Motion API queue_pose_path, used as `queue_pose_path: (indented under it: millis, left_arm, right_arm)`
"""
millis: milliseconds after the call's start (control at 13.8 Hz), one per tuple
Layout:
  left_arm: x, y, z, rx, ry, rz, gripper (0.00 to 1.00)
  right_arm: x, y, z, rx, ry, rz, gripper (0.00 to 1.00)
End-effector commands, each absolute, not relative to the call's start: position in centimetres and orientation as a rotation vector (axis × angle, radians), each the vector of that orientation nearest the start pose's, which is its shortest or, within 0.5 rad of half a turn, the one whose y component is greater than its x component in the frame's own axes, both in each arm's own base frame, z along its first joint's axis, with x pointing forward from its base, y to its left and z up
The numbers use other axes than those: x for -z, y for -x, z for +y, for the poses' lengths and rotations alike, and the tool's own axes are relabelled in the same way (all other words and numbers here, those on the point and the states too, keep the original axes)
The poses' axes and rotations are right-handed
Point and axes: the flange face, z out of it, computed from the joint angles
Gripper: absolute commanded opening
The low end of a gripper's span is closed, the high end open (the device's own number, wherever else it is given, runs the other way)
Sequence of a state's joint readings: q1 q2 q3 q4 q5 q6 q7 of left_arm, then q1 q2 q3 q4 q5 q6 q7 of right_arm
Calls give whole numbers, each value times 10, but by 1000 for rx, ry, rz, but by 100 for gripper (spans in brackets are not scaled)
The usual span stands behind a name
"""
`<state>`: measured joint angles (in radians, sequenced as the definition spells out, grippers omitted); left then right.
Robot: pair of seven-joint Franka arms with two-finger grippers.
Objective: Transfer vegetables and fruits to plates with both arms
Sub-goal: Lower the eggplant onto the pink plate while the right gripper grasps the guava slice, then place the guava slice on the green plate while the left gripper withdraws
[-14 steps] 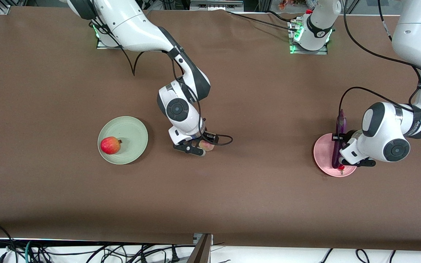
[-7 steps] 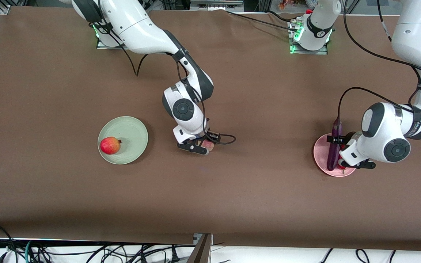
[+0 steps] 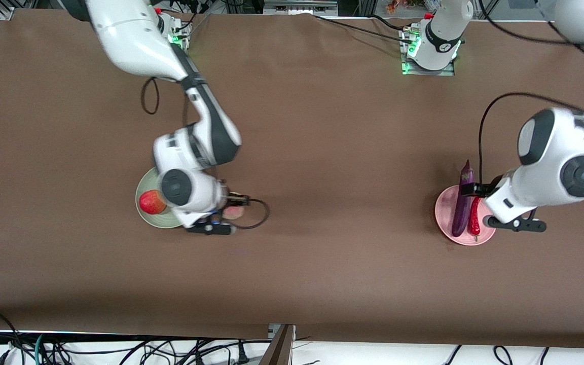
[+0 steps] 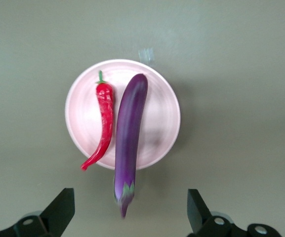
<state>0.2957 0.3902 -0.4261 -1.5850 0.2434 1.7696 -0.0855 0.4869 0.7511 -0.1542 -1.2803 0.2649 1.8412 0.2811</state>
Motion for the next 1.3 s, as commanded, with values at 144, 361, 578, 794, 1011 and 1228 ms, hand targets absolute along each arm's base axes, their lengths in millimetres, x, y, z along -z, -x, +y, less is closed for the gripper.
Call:
queue_pose_path:
  millis: [144, 361, 578, 794, 1011, 1228]
  left_arm:
    - [-576, -623, -53, -148, 3037, 150, 100]
    - [-582, -622, -46, -177, 3117, 127, 100]
    - [-582, -608, -35, -135, 3065, 44, 100]
    - [-592, -573, -32, 24, 3116, -11, 100]
    - [-594, -556, -37, -20, 3110, 8, 100]
    - [-594, -559, -45, -42, 3094, 25, 100]
  right_arm:
    - [-279, -632, 190, -362, 3040, -225, 13]
    - [-234, -621, 163, -278, 3055, -243, 32]
    - [-232, -627, 138, -285, 3057, -194, 100]
    - [-242, -646, 102, -267, 3041, -226, 100]
    - [-281, -654, 113, -313, 3013, -281, 100]
    - [-355, -659, 117, -296, 2982, -300, 100]
